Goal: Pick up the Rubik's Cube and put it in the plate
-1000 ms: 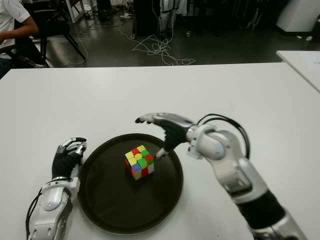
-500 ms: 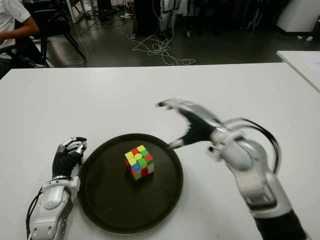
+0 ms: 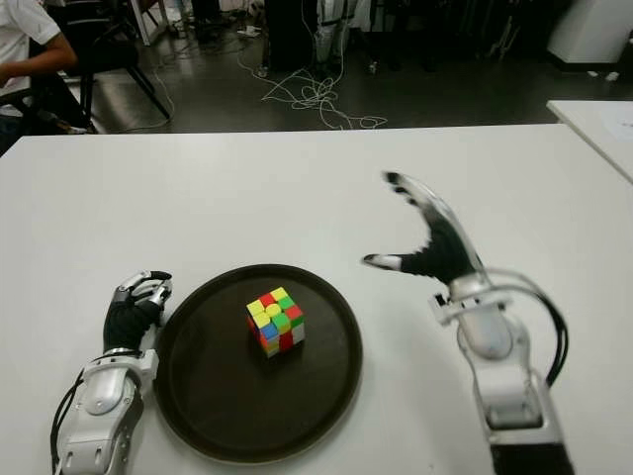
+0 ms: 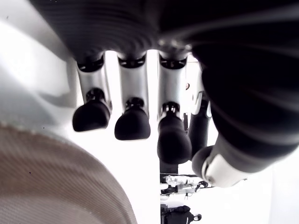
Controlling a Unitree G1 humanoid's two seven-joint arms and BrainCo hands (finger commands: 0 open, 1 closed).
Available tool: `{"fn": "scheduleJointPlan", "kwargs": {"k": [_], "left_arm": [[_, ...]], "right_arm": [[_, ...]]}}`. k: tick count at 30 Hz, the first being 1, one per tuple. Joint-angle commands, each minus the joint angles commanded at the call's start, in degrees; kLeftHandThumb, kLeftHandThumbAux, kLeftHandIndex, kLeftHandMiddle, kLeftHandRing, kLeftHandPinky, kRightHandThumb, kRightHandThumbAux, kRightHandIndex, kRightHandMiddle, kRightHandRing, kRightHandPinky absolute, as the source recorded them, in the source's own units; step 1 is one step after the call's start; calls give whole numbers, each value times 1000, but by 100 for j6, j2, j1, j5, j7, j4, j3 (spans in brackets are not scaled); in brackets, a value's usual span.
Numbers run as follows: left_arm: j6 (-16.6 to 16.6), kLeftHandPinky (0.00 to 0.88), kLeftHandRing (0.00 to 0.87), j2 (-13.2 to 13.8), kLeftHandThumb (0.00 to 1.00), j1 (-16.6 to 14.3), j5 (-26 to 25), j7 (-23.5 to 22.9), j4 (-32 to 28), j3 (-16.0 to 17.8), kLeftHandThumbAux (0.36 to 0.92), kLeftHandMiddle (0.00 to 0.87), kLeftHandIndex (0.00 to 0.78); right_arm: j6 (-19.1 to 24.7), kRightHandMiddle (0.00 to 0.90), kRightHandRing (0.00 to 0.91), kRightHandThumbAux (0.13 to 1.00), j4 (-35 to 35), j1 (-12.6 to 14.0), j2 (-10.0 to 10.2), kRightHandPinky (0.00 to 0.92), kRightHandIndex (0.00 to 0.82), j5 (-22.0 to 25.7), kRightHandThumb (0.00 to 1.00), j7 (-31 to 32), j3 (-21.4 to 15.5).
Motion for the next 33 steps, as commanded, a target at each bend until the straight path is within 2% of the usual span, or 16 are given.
{"fn": "scheduleJointPlan", "kwargs": {"k": [4, 8, 12, 19, 25, 33], "left_arm": [[20, 812, 819, 2, 710, -4, -16, 3, -6, 15, 704, 807, 444], [45, 810, 819, 2, 710, -6, -34, 9, -9, 28, 704, 808, 444], [55, 807, 817, 25, 710, -6, -43, 2, -11, 42, 704, 809, 444], [117, 802, 812, 25, 710, -1, -85, -12, -55, 57, 704, 805, 444], [220, 804, 811, 10, 710, 30, -39, 66, -161, 41, 704, 803, 444], [263, 823, 825, -7, 711, 22, 39, 190, -176, 34, 703, 812, 444]], "right_arm": [[117, 147, 129, 919, 150, -20, 100, 124, 134, 41, 54, -162, -63], [200, 159, 141, 920, 178, 74, 187, 134, 142, 51, 62, -304, -112], [101, 180, 163, 909, 206, 242, 305, 169, 156, 68, 67, -490, -134], [-85, 208, 194, 882, 474, 321, 598, 201, 186, 3, 52, -969, -103], [-170, 226, 212, 893, 528, 423, 693, 222, 198, 6, 55, -1102, -71], [-221, 307, 288, 897, 734, 536, 811, 296, 269, 58, 111, -1179, -37]]}}
